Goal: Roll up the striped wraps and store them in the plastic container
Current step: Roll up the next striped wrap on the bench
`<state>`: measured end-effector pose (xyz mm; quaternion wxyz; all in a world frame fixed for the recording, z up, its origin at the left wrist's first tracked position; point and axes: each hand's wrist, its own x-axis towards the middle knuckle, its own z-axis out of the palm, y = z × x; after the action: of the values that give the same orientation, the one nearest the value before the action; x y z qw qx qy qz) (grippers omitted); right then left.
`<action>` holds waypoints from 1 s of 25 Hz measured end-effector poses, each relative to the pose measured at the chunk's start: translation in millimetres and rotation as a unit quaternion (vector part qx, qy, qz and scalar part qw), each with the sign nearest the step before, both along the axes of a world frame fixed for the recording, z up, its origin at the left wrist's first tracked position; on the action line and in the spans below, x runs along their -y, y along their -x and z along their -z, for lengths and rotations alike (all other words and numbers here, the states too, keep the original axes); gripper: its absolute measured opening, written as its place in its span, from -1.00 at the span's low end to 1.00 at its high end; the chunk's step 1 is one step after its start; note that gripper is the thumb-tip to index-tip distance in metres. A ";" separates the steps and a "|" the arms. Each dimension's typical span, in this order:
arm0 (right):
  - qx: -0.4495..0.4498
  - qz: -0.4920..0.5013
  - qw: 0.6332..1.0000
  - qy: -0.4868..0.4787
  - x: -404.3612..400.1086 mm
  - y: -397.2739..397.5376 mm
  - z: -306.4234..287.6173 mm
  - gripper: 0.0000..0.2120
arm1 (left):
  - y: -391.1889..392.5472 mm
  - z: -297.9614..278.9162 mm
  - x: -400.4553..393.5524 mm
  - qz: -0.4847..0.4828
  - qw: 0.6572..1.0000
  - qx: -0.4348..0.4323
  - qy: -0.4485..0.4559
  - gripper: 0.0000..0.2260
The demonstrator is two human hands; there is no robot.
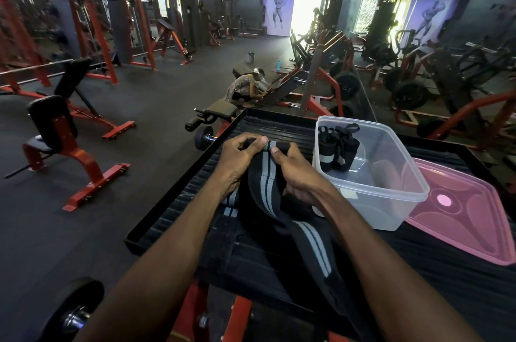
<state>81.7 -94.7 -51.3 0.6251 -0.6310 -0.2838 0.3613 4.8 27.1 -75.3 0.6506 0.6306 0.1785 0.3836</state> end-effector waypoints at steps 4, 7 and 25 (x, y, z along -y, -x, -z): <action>-0.039 -0.042 0.998 -0.002 2.6 1.7 -1.6 -0.72 | 0.3 -1.5 -0.3 0.009 1.000 -0.004 0.015 -0.95; -0.041 -0.032 0.998 -0.029 -2.3 1.9 1.3 -0.73 | 2.6 -4.0 -2.6 0.033 0.997 -0.006 0.073 -0.88; 0.135 0.142 0.978 -0.077 -12.3 -1.5 19.2 -0.88 | 5.7 -3.3 -4.2 0.128 0.986 -0.005 0.107 -0.69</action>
<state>83.1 -82.5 -70.5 0.6724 -0.6580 -0.3002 0.1573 -0.9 31.3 -72.0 0.7575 0.5767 0.1394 0.2723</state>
